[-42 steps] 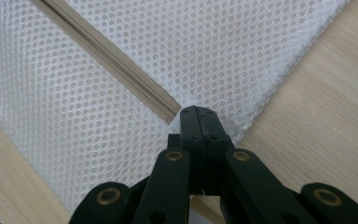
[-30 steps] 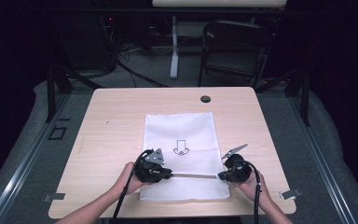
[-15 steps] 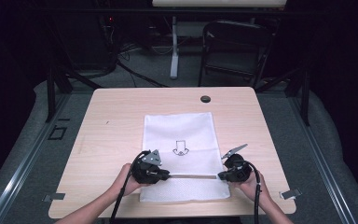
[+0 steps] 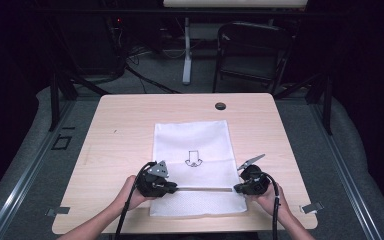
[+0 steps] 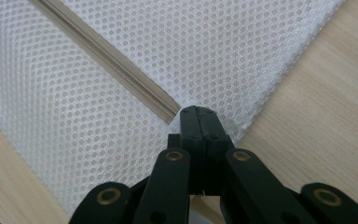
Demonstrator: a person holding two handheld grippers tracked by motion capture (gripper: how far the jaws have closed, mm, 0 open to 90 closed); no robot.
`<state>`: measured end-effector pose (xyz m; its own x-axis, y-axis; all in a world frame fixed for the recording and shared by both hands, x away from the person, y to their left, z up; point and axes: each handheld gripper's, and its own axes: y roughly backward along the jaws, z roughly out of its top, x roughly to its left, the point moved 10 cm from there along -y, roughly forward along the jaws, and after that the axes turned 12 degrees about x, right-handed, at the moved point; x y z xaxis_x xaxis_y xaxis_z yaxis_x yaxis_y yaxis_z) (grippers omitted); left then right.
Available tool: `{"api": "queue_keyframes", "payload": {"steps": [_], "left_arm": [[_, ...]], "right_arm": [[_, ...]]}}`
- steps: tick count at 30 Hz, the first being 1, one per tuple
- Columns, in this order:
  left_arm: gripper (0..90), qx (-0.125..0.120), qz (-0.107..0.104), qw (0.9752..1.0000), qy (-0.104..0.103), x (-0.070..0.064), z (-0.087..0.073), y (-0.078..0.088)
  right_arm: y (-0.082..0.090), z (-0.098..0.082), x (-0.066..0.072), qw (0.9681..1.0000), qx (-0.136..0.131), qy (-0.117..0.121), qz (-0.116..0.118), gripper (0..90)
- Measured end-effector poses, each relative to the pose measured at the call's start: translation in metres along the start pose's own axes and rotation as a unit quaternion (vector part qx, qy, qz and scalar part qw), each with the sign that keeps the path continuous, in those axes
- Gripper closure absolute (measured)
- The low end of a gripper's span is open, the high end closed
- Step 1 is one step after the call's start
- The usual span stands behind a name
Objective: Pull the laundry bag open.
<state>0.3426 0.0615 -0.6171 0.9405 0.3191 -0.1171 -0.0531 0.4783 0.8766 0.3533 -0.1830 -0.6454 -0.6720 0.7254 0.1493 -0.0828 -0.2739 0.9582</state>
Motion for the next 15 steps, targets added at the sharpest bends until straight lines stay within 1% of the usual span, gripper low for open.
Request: {"api": "queue_keyframes", "payload": {"steps": [1,2,4,5,6,9,10,11,12,13,14,15], "left_arm": [[82.0,0.006,0.005,1.0,-0.002,0.0008,-0.0011,-0.0003],[82.0,0.005,0.003,1.0,-0.003,0.0008,-0.0014,-0.0003],[82.0,0.003,0.004,1.0,-0.002,0.0008,-0.001,-0.0003],[82.0,0.01,0.01,0.9999,-0.007,0.0017,-0.0022,0.0003],[82.0,0.01,0.014,0.9998,-0.003,0.0022,-0.0026,0.0018],[82.0,0.006,0.008,0.9999,-0.005,0.0023,-0.0034,0.0028],[82.0,0.004,0.007,1.0,-0.001,0.0024,-0.0036,0.003],[82.0,0.009,0.01,0.9999,-0.007,0.004,-0.0046,0.0031],[82.0,0.007,0.007,0.9999,-0.005,0.0046,-0.0042,0.003],[82.0,0.014,0.016,0.9998,-0.006,0.0067,-0.0048,0.0037],[82.0,0.01,0.006,0.9999,-0.005,0.0064,-0.0037,0.0025],[82.0,0.012,0.006,0.9999,-0.008,0.0076,-0.0035,0.0021]], "right_arm": [[0.0,0.0,0.0,1.0,0.0,0.0,0.0,90.0],[0.0006,-0.0008,0.0003,1.0,0.005,-0.003,0.0,90.0],[0.0001,0.0002,0.0011,1.0,0.001,-0.004,0.0,90.0],[0.0,0.0007,0.0022,1.0,-0.002,-0.007,0.001,90.0],[-0.0002,0.0012,0.0025,1.0,-0.003,-0.008,0.0,90.0],[-0.0001,0.0007,0.0034,0.9999,-0.001,-0.01,0.002,90.0],[0.0001,0.0002,0.0024,1.0,0.001,-0.01,-0.001,90.0],[0.0005,-0.001,0.001,1.0,0.005,-0.003,-0.003,90.0],[0.0004,-0.0007,0.0013,1.0,0.004,-0.003,-0.002,90.0],[0.0002,0.0,0.0023,1.0,0.001,-0.007,0.001,90.0],[0.0002,-0.0001,0.0023,1.0,0.002,-0.008,-0.002,90.0],[0.0002,-0.0001,0.0023,1.0,0.002,-0.005,-0.006,90.0]]}}
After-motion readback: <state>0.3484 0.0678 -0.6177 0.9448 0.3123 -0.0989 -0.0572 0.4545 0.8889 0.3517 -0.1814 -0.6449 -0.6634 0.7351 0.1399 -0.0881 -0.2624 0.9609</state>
